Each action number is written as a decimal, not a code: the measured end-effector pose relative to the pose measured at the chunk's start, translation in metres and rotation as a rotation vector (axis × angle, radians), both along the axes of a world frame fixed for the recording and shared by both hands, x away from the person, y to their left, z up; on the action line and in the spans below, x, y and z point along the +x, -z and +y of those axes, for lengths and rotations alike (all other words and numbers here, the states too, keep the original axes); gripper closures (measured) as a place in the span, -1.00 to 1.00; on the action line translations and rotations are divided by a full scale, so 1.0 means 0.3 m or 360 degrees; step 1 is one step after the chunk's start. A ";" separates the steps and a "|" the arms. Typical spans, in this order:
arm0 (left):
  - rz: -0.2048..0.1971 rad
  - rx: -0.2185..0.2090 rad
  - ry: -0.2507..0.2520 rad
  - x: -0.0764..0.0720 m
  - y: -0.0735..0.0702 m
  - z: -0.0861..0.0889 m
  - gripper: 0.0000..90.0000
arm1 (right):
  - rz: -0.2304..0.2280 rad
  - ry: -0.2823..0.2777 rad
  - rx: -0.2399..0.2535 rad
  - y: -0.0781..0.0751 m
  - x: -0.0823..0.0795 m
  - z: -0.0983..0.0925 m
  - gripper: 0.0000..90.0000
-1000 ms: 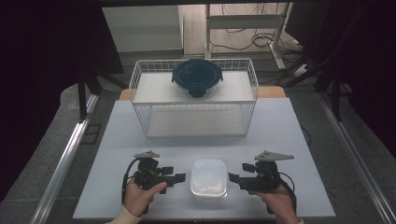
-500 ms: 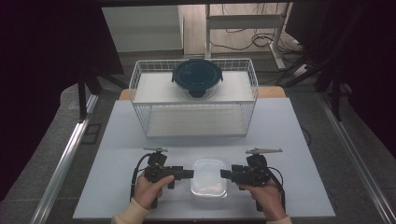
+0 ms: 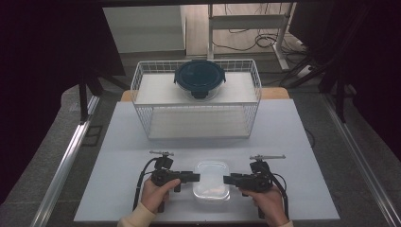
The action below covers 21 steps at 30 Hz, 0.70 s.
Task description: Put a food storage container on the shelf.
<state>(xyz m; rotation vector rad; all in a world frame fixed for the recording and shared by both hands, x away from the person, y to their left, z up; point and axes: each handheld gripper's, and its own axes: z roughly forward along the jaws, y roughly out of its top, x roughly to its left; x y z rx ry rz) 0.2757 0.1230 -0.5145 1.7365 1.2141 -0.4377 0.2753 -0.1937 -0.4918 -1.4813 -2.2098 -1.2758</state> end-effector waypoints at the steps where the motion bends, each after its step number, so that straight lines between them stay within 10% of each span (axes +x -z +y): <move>1: 0.0004 -0.0004 0.0011 -0.001 0.001 -0.001 0.17 | 0.0017 0.0001 0.0013 0.005 0.000 0.001 0.26; 9: 0.0005 -0.0086 -0.0039 -0.023 0.002 0.023 0.53 | 0.0096 0.0040 0.0146 0.010 -0.001 -0.023 0.52; 21: -0.0095 -0.0106 -0.0041 -0.057 -0.044 0.036 0.76 | -0.0013 -0.0020 0.0204 -0.030 -0.019 -0.044 0.75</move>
